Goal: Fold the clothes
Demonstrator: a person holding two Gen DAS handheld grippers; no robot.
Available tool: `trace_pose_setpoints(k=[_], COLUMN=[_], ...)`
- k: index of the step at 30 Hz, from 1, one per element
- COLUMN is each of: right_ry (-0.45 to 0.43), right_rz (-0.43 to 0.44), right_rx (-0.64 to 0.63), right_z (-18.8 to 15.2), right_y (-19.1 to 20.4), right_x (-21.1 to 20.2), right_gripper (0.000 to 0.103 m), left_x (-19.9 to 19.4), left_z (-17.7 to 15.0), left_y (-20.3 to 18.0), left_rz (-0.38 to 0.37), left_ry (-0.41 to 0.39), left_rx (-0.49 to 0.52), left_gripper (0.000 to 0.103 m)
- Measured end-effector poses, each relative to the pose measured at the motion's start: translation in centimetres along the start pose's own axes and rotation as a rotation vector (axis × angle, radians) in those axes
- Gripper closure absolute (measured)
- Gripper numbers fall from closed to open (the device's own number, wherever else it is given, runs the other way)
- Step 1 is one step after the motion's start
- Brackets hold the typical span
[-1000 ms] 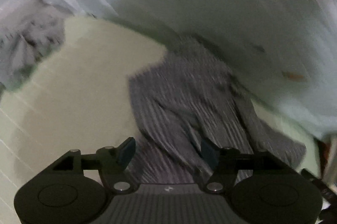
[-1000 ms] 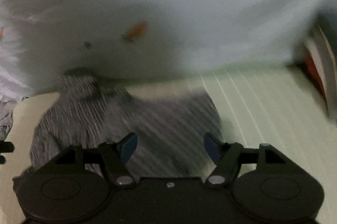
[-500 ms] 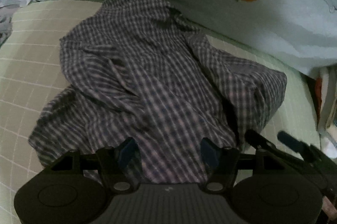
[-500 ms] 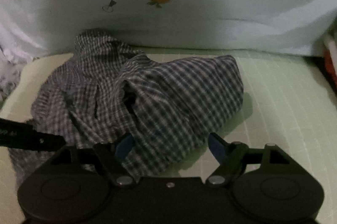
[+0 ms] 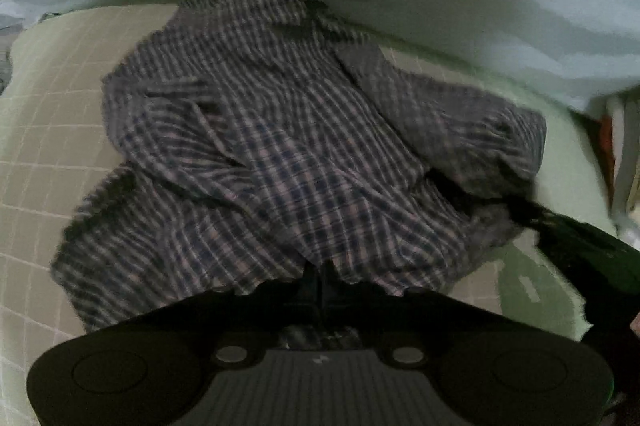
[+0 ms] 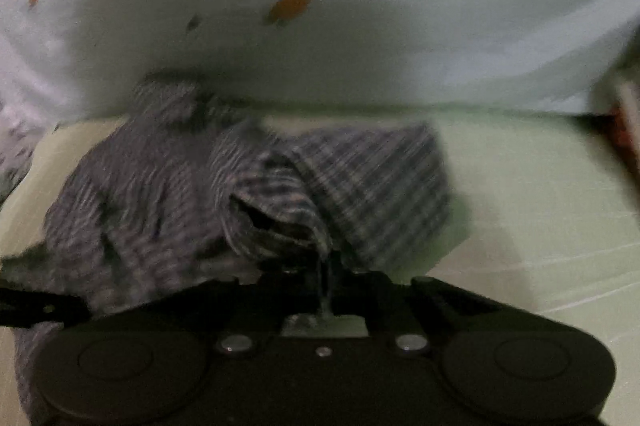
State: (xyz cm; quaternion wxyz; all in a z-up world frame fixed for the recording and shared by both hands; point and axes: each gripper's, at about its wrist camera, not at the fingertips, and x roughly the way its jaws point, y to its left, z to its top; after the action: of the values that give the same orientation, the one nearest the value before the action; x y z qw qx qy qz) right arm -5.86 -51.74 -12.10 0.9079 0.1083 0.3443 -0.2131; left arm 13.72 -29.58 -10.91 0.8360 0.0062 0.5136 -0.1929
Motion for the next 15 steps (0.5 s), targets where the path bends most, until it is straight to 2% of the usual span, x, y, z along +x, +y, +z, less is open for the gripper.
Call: trace_pose_setpoints(k=[4,10,15], right_ry=[-0.104,-0.256,-0.354], right_rz=[-0.105,-0.237,-0.299], right_rx=[0.048,0.043,0.063], right_z=[1.7,4.6,7.3], right_y=[-2.3,-4.6,-6.6], right_x=[-2.8,-6.8,-9.6], right_gripper=[0.101,0.102,0.102], left_x=[-2.3,-7.1,-10.7], left_z=[0.2,1.0,2.8], left_y=[2.1,7.9,11.9], left_rz=[0.006,0.045,0.168], left_ry=[-0.060,-0.154,-0.256], left_rx=[-0.057,-0.217,-0.229], left_gripper=[0.102,0.102,0.102])
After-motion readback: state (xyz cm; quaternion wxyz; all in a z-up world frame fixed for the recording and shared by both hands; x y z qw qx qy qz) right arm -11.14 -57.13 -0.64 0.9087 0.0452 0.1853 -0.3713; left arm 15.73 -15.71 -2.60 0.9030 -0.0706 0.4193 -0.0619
